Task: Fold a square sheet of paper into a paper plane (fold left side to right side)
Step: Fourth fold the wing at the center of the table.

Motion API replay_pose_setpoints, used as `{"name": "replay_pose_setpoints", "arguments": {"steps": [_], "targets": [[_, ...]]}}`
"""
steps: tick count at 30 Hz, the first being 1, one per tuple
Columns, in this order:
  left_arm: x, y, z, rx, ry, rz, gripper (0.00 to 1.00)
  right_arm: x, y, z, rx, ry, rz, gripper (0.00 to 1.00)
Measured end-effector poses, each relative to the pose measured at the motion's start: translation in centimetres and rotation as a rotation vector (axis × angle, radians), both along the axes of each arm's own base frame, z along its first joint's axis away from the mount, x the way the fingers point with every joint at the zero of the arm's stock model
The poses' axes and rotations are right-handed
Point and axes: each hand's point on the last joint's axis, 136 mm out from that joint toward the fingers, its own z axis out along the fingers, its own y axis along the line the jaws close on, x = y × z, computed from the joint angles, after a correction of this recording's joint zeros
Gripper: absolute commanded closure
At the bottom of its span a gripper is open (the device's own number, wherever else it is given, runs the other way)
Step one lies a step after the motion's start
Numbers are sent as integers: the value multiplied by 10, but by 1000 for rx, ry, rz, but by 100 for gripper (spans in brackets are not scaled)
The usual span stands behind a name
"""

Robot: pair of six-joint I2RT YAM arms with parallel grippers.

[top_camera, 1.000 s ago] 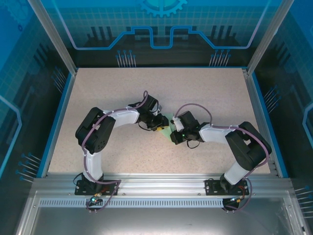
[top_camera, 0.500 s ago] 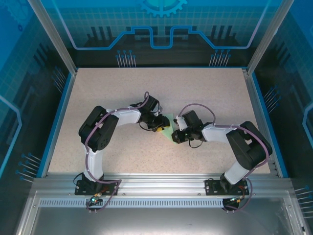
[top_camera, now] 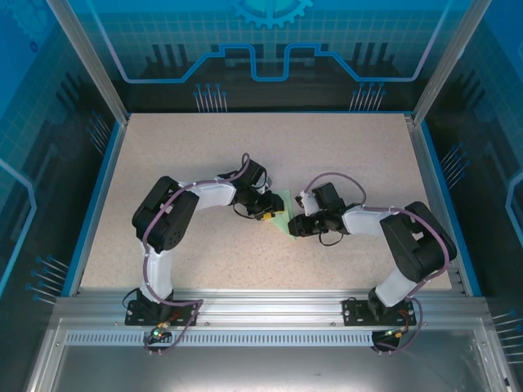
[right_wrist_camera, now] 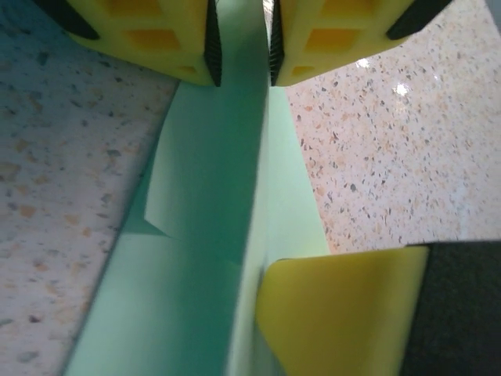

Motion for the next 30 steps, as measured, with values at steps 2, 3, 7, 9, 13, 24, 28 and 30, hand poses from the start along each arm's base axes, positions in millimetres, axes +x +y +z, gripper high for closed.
{"name": "replay_pose_setpoints", "arguments": {"steps": [2, 3, 7, 9, 13, 24, 28, 30], "targets": [[0, 0, 0, 0, 0, 0, 57, 2, -4, 4, 28, 12, -25, 65], [0, 0, 0, 0, 0, 0, 57, 5, -6, 8, 47, 16, -40, 63], [0, 0, 0, 0, 0, 0, 57, 19, -10, 22, 124, 13, -81, 62], [0, 0, 0, 0, 0, 0, 57, 24, -9, 25, 151, 22, -88, 63], [0, 0, 0, 0, 0, 0, 57, 35, -1, 25, 191, 49, -80, 64], [0, 0, 0, 0, 0, 0, 58, 37, 7, 12, 221, 107, -70, 86], [0, 0, 0, 0, 0, 0, 57, 41, 7, 15, 218, 100, -66, 93], [0, 0, 0, 0, 0, -1, 57, 41, 7, 14, 211, 102, -67, 94]]}}
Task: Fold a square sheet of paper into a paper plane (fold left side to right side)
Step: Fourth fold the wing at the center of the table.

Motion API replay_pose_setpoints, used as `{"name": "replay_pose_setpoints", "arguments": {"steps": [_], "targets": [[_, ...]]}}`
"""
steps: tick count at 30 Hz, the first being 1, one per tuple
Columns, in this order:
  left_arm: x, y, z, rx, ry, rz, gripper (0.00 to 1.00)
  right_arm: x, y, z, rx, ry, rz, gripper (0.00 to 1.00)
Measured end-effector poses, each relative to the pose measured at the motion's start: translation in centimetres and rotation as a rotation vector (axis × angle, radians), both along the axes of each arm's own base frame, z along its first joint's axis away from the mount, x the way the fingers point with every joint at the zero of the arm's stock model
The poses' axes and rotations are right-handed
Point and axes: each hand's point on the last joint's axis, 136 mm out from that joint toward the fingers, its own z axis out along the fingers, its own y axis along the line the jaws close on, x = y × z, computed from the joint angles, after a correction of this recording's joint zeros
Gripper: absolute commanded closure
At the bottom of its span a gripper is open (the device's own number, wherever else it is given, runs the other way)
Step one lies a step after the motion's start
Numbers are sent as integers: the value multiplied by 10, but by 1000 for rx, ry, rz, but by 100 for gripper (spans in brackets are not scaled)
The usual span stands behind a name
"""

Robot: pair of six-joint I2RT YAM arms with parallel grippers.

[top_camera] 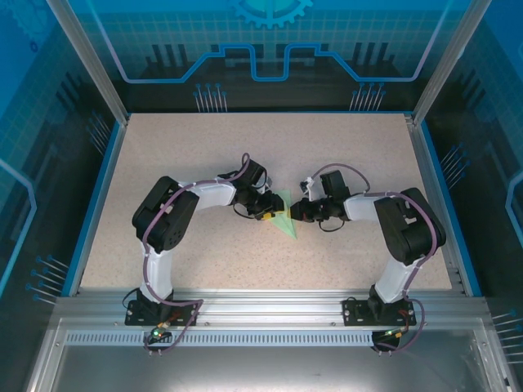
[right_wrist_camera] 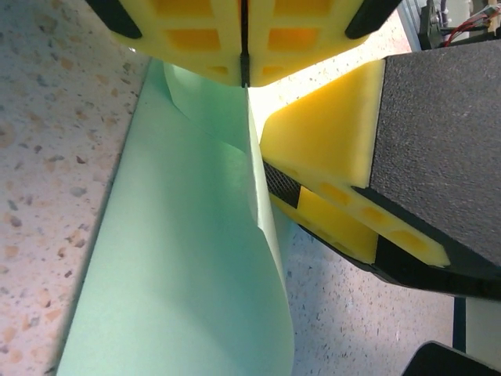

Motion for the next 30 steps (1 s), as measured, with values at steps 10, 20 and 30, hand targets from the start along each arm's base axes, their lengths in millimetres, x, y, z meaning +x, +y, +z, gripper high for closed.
{"name": "replay_pose_setpoints", "arguments": {"steps": [10, 20, 30], "targets": [[0, 0, 0, 0, 0, 0, 57, 1, -5, -5, -42, 8, -11, 94], [0, 0, 0, 0, 0, 0, 57, 1, -7, -9, -58, 12, -20, 94], [0, 0, 0, 0, 0, 0, 57, 1, -10, -16, -77, 26, -29, 94]]}}
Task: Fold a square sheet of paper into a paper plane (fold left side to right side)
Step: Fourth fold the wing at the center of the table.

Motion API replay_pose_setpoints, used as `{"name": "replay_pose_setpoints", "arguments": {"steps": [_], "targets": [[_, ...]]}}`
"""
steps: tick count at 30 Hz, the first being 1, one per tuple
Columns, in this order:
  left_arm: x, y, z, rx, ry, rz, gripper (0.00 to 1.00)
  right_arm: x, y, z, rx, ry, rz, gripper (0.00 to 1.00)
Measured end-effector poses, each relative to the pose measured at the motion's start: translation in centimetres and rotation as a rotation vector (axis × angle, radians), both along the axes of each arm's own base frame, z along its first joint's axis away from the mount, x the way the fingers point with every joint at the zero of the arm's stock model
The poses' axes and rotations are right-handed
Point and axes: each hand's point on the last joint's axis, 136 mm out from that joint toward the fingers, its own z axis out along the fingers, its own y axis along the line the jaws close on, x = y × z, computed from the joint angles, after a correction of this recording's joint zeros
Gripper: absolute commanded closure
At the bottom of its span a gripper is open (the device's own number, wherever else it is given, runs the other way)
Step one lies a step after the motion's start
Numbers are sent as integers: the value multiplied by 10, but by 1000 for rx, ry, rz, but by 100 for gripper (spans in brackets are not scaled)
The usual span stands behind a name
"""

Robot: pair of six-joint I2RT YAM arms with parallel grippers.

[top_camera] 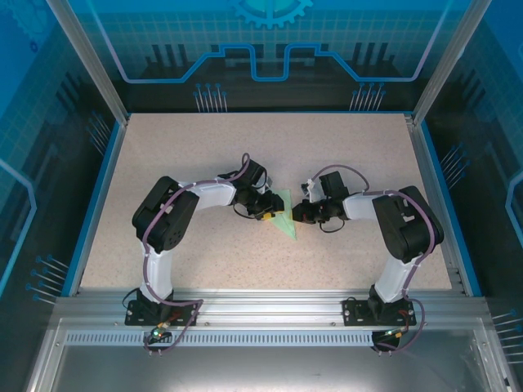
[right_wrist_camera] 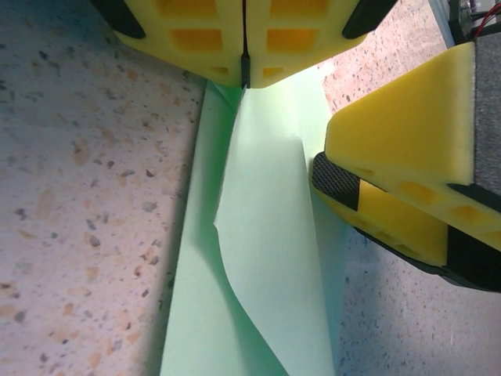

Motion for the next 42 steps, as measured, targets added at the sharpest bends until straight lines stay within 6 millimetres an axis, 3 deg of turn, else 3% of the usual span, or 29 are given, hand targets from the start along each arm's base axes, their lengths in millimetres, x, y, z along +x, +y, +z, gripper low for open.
{"name": "replay_pose_setpoints", "arguments": {"steps": [19, 32, 37, 42], "targets": [[1, -1, 2, 0, 1, -2, 55, 0, -2, -5, -8, 25, -8, 94], [21, -18, 56, -62, -93, -33, 59, 0, -3, -6, -20, 48, -10, 94], [21, -25, 50, -77, -70, -52, 59, 0, -3, -6, -24, 48, -9, 94], [24, -31, 30, -67, -37, -60, 59, 0, -3, -6, -26, 53, -8, 94]]}}
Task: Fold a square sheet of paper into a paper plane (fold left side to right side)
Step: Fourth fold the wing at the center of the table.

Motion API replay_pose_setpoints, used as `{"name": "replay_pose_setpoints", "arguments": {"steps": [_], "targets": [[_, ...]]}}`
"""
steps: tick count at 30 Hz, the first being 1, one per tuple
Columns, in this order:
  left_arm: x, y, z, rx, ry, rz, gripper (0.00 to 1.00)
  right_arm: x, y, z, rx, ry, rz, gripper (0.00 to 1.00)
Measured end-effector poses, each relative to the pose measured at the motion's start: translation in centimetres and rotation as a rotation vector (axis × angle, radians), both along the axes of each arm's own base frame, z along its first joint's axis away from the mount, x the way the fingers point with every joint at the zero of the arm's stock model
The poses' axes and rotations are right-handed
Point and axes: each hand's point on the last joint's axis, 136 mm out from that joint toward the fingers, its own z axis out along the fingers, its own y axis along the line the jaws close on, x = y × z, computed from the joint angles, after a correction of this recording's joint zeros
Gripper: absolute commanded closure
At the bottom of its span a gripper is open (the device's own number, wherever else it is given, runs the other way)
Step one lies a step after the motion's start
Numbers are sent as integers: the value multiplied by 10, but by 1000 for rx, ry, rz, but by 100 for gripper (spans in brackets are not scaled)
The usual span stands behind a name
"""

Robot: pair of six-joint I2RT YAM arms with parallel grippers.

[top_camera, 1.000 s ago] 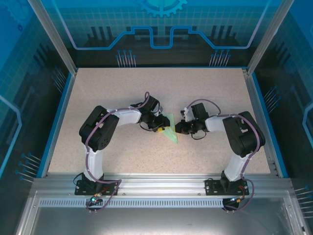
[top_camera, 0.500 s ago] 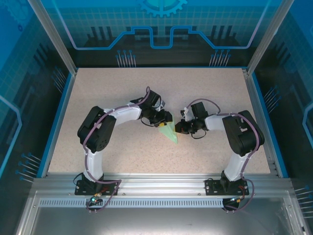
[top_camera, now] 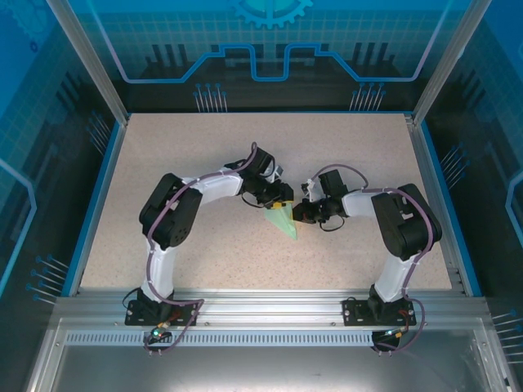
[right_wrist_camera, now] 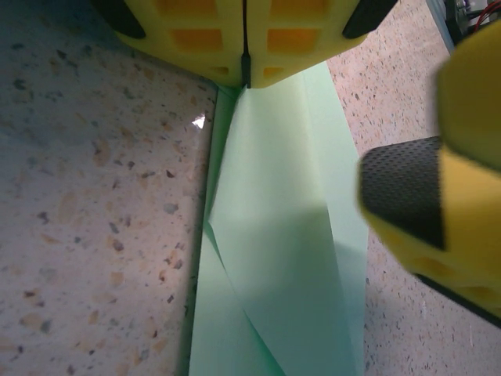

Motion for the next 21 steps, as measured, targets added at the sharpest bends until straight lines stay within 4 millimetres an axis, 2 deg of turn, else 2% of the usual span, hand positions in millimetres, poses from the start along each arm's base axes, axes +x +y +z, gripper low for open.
{"name": "replay_pose_setpoints", "arguments": {"steps": [10, 16, 19, 21], "targets": [[0, 4, -28, 50, 41, -10, 60, 0, 0, 0, -5, 2, 6, 94], [2, 5, -31, 53, 48, -6, 60, 0, 0, 0, -6, -1, 10, 93], [2, 5, -31, 54, 50, -6, 60, 0, 0, 0, -4, -2, 11, 90], [1, 5, -31, 51, 50, -7, 60, -1, 0, 2, -1, -6, 15, 82]]}}
